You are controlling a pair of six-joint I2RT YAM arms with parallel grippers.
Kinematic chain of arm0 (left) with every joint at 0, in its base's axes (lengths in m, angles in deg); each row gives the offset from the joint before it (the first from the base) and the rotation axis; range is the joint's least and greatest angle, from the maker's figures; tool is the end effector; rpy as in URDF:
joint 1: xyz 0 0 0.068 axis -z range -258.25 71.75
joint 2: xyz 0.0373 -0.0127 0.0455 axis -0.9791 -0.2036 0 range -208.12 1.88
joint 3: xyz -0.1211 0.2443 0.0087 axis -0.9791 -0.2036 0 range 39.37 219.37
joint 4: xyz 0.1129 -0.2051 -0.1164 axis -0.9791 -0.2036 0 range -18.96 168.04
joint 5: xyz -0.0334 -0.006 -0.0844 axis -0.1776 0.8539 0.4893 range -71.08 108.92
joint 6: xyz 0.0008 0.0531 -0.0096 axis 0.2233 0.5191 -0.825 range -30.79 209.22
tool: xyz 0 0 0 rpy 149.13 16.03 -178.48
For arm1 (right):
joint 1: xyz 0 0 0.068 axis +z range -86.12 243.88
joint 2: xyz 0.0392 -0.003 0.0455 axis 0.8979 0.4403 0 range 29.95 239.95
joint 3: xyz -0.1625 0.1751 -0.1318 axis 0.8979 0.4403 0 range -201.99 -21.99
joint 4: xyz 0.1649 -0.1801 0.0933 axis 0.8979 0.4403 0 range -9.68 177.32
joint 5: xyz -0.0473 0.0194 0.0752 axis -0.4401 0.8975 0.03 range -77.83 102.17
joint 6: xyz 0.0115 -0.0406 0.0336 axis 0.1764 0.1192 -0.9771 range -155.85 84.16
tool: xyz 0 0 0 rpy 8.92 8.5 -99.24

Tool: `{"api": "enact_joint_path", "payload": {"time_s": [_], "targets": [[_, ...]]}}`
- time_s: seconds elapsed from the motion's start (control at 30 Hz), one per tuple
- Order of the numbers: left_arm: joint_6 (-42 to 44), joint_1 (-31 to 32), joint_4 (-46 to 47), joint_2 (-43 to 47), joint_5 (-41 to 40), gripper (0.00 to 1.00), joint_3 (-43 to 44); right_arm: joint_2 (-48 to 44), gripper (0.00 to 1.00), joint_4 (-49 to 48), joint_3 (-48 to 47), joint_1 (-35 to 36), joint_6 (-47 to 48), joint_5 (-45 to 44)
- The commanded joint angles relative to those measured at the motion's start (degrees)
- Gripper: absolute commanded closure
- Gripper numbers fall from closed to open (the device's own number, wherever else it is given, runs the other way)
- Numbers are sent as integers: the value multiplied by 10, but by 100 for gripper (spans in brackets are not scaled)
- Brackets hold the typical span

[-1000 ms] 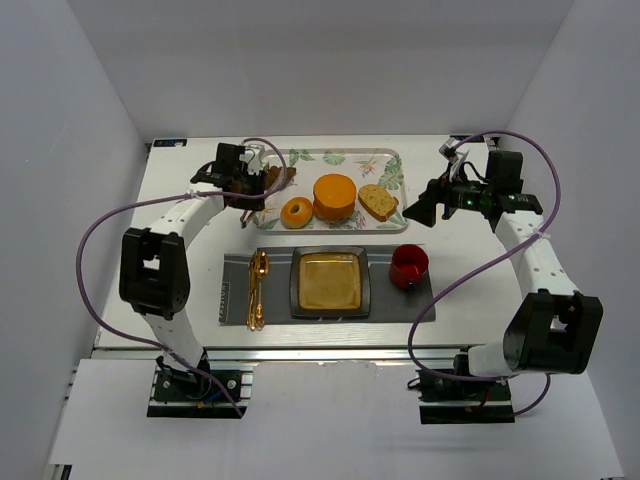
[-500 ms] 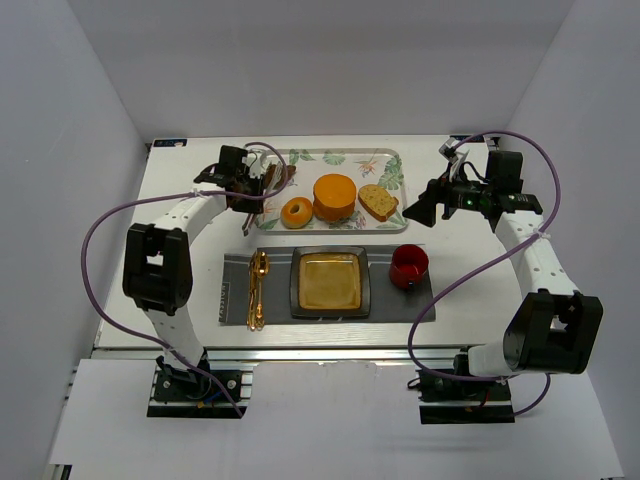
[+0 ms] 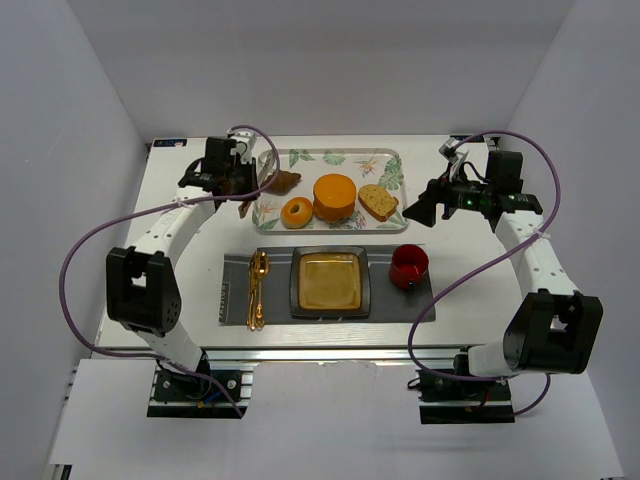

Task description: Place the bread

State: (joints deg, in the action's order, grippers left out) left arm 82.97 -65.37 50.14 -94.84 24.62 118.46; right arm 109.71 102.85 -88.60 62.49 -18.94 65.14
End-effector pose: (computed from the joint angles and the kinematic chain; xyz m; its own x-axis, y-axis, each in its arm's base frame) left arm 0.3690 -0.0880 0.2805 -0.7230 0.0543 -0.6887 0.2122 0.9662 -0.1465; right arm 0.3034 0.0210 0.3202 -0.3737 -0.1662 -0.9125 -0.7758 0.5953 0.2093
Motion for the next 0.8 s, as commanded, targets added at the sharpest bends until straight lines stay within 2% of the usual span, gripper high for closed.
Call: {"api": "enact_joint_path", "payload": {"time_s": [0.0,0.3,0.47,0.57,0.7,0.77], "targets": [[-18,3,26,55,17,100,-3,-6,11,-7,-18,-3,-2,18],[-22,2,22,82,25,100,-37,-6,11,-6,-19,-3,-4,23],[-25,2,22,69,34,100,-46,-4,11,-5,-16,-3,-6,26],[-24,3,29,55,39,93,-44,-4,11,-5,-18,-3,-6,28],[-22,3,38,43,41,70,-34,-6,11,-2,-18,-3,-3,26],[-18,3,37,37,42,63,-30,-7,11,0,-18,-3,-1,24]]}}
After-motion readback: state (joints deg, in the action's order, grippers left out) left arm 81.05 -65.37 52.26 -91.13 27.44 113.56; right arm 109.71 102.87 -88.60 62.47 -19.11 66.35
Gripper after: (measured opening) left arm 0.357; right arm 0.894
